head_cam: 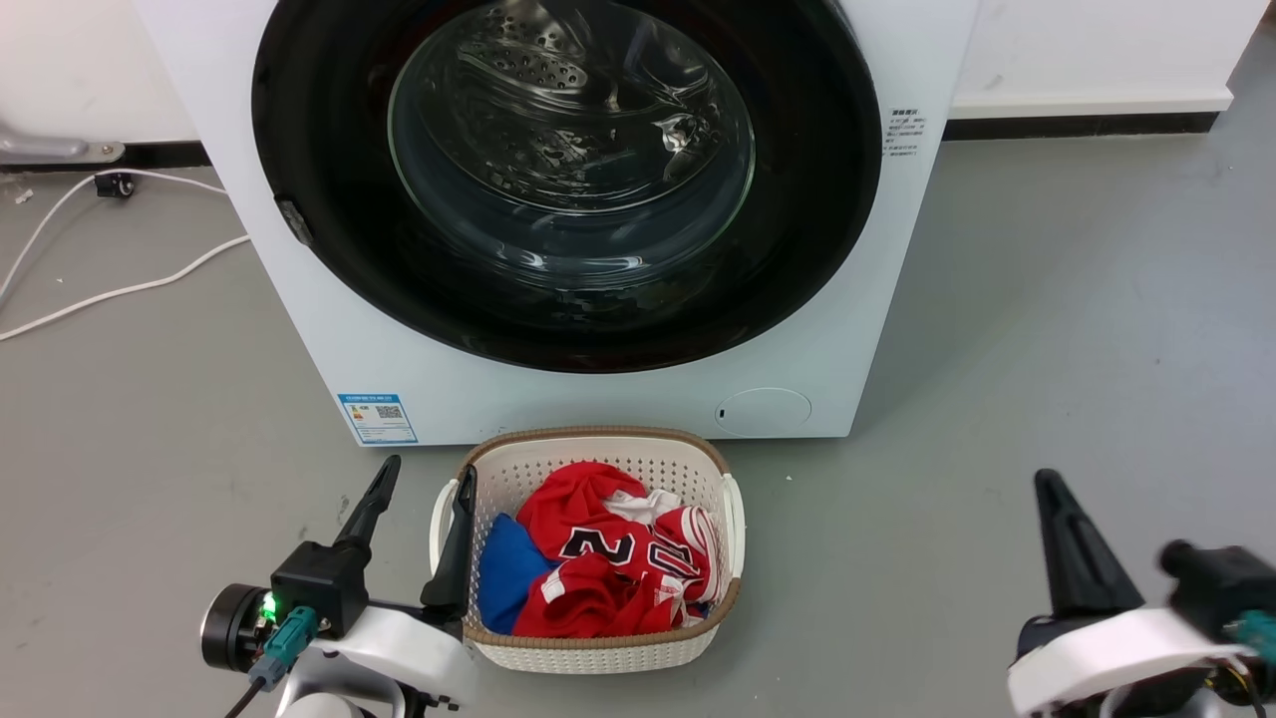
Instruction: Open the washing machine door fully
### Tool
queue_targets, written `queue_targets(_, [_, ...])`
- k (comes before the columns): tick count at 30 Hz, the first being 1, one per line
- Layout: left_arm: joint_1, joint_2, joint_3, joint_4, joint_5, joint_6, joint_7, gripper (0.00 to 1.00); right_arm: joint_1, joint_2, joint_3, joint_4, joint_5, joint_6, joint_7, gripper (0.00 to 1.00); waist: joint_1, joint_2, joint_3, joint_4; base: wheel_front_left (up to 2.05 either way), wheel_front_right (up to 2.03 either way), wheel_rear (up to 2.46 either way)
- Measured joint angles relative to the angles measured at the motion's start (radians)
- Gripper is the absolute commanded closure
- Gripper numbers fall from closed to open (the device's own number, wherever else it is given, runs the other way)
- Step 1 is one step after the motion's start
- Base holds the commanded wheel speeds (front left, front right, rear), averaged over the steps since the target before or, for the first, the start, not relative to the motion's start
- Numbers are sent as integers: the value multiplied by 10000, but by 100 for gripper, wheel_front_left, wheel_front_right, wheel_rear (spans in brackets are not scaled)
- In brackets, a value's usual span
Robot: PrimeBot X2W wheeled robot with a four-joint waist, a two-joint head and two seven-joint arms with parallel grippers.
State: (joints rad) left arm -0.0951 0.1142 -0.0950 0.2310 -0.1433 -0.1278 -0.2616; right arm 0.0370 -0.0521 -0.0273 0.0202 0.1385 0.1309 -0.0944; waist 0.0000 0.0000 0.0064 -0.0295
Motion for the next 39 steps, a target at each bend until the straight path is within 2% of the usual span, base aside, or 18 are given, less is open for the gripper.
queue_targets(3, [0, -15, 42, -46, 0, -2, 0, 0, -149, -2, -244, 138, 2443, -2, 150, 100, 0, 0, 35, -11, 0, 0, 0])
queue_targets(10, [-21, -71, 113, -196, 35, -6, 0, 0, -715, 8, -698, 316, 9795, -2, 825, 100, 0, 0, 224, -48, 0, 0, 0])
queue_targets(14, [-138, -125, 167, -297, 52, -12, -2, 0, -1227, 12, -1195, 364, 13097, -2, 1290, 100, 0, 0, 403, -69, 0, 0, 0])
queue_targets(20, [-390, -140, 222, -525, 104, -13, -6, 0, -2205, -88, -1810, 736, 15231, -4, 2067, 100, 0, 0, 864, -99, 0, 0, 0])
queue_targets(26, [-890, -136, 207, -867, 157, -13, -13, 0, -4088, -1448, -1937, 2008, 16514, -2, 2715, 100, 0, 0, 1644, -84, 0, 0, 0])
queue_targets(31, [-1406, -153, 117, -1283, 161, -15, -13, 0, -6012, -2961, -1177, 3379, 16803, -4, 3139, 100, 1, 0, 2468, 12, 0, 0, 0])
queue_targets(35, [-1685, -194, 52, -1641, 159, -15, -13, 0, -7723, -4153, -194, 4644, 16920, -4, 3649, 100, 1, 0, 3080, 169, 0, 0, 0])
queue_targets(39, [-1907, -236, -29, -1992, 169, -15, -13, 0, -9656, -4978, 1058, 5979, 16772, -4, 4257, 100, 1, 0, 3572, 401, 0, 0, 0])
